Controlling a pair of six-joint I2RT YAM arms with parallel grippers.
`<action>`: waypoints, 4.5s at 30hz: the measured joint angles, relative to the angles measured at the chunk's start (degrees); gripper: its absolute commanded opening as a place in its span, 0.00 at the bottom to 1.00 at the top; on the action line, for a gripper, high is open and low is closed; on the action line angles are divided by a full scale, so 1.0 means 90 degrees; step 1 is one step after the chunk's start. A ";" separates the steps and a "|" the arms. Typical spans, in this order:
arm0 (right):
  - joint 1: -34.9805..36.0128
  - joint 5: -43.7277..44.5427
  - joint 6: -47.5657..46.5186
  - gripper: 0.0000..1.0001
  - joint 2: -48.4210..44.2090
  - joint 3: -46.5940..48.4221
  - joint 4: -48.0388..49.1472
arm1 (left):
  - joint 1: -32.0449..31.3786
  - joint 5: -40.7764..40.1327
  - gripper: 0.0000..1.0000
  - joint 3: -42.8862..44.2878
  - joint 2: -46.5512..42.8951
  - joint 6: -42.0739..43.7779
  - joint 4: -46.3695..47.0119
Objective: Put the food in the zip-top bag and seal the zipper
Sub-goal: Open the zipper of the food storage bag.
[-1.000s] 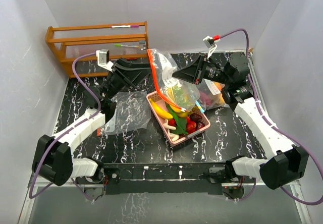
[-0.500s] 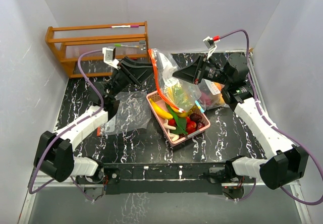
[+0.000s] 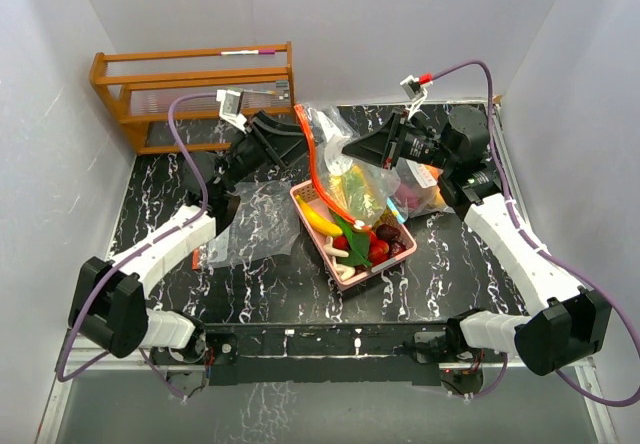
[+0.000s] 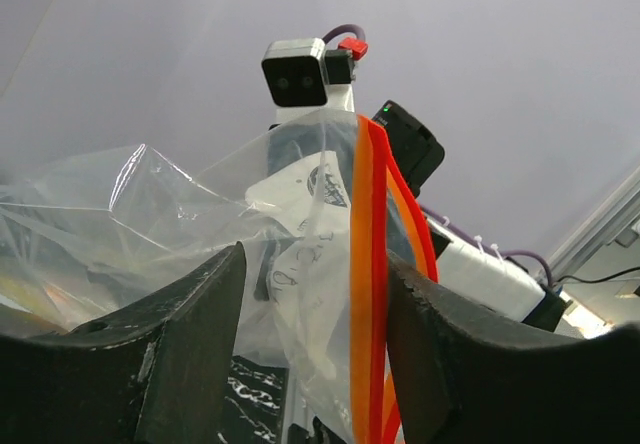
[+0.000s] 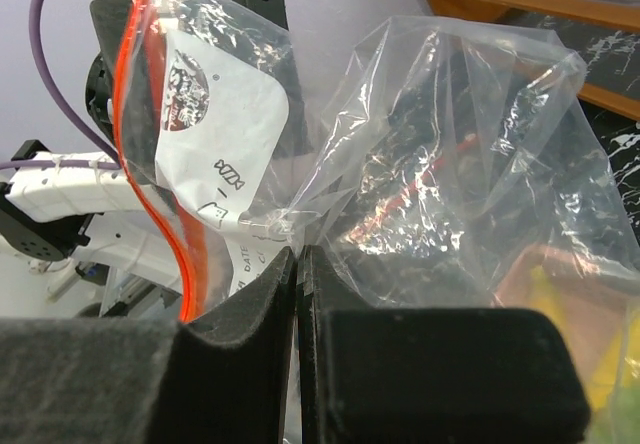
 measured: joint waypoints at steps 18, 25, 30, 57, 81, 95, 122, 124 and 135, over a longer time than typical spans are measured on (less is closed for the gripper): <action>-0.0180 0.0279 -0.0435 0.14 -0.0012 0.0022 -0.0636 | -0.0078 -0.0172 0.00 0.0860 -0.0661 0.2834 -0.4228; -0.0294 0.0891 -0.0882 0.49 -0.0010 0.0245 -0.1328 | -0.0070 -0.1426 0.00 0.1314 -0.1248 0.4306 -0.6261; -0.0012 0.1661 -0.1467 0.55 -0.0007 0.0716 -0.2021 | -0.0066 -0.1965 0.00 0.1831 -0.0673 0.4614 -0.7179; 0.3679 0.7104 -0.2419 0.48 0.1377 0.1343 -0.2137 | -0.0117 -0.2657 0.00 0.2810 0.0253 0.4602 -0.8398; 0.3679 0.8315 -0.2596 0.10 0.1889 0.1256 -0.1841 | -0.0117 -0.2691 0.00 0.2810 0.0250 0.4636 -0.8408; 0.3640 1.0423 -0.3956 0.09 0.1557 0.1239 -0.1933 | -0.0131 -0.3592 0.00 0.2737 -0.0245 0.5379 -0.9262; 0.3580 0.9578 -0.3706 0.08 0.0539 0.0267 -0.0884 | -0.0172 -0.2089 0.97 0.2518 -0.0398 0.3526 -0.8354; 0.3585 0.9559 -0.3704 0.08 0.0539 0.0180 -0.0780 | -0.0172 -0.1950 0.97 0.2433 -0.0413 0.3133 -0.8029; 0.3687 0.9736 -0.3825 0.08 0.0542 0.0032 -0.0107 | -0.0172 -0.1676 0.97 0.0797 -0.0818 0.0719 -0.6722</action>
